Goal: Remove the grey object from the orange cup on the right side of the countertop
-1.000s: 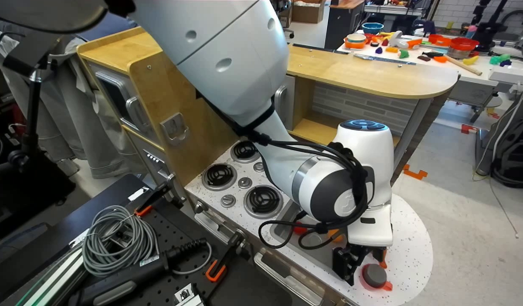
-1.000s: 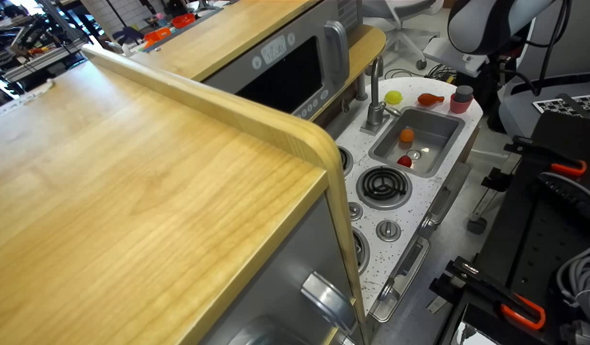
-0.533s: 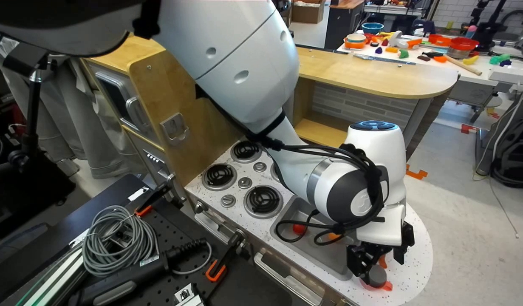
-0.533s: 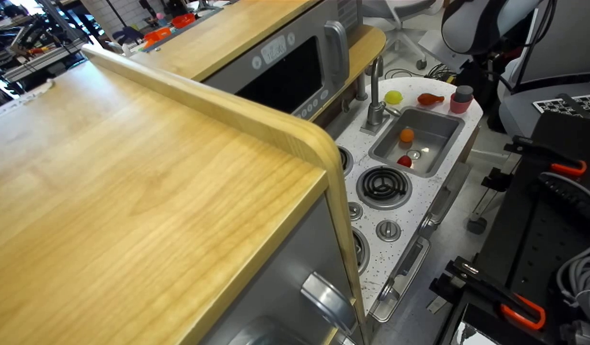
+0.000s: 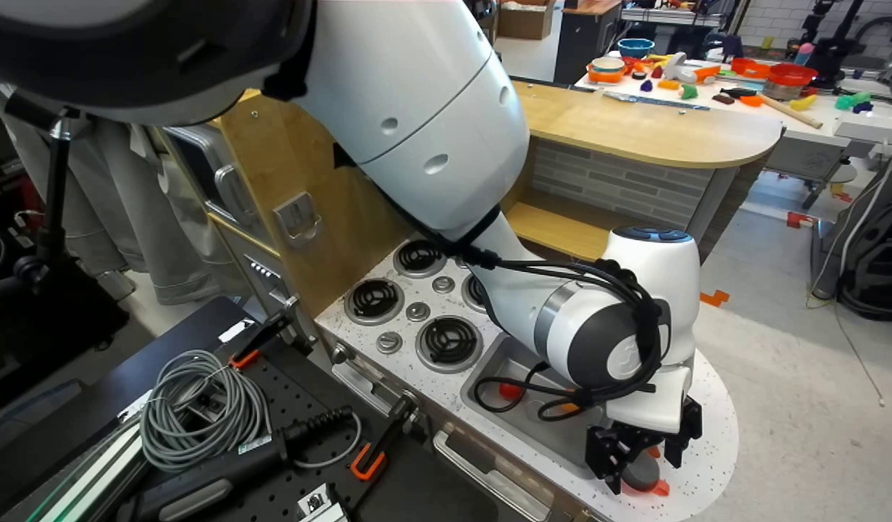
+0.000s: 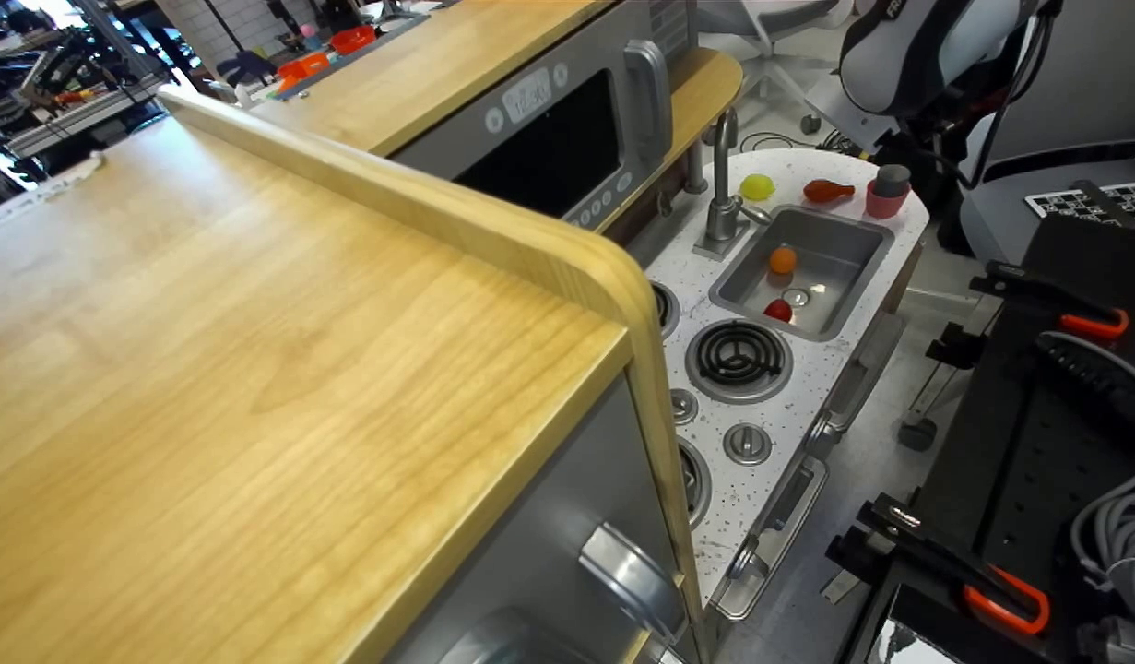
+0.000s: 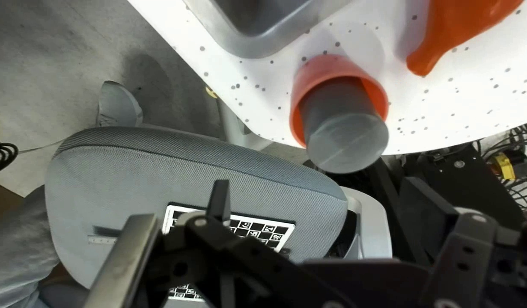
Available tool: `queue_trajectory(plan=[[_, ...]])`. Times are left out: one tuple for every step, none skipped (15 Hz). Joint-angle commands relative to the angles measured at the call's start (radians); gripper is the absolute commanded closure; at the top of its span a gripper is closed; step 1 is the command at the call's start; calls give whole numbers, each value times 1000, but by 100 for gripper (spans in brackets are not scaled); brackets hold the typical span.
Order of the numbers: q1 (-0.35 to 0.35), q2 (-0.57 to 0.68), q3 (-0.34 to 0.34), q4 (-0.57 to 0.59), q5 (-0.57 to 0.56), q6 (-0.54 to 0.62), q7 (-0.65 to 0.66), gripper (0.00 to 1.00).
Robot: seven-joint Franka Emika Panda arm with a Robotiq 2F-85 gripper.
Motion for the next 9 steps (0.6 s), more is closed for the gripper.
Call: queue_trajectory(plan=[[-46, 39, 40, 78, 29, -68, -1, 0], [-53, 44, 47, 87, 28, -73, -3, 0], [-55, 51, 47, 95, 24, -68, 0, 0], [-53, 62, 42, 105, 21, -65, 8, 0], [-54, 71, 40, 116, 19, -64, 10, 0], [-55, 80, 41, 126, 19, -66, 10, 0], [-58, 88, 42, 136, 20, -73, 9, 0], [-59, 96, 43, 145, 20, -75, 9, 0], [-57, 106, 39, 155, 17, -73, 12, 0]])
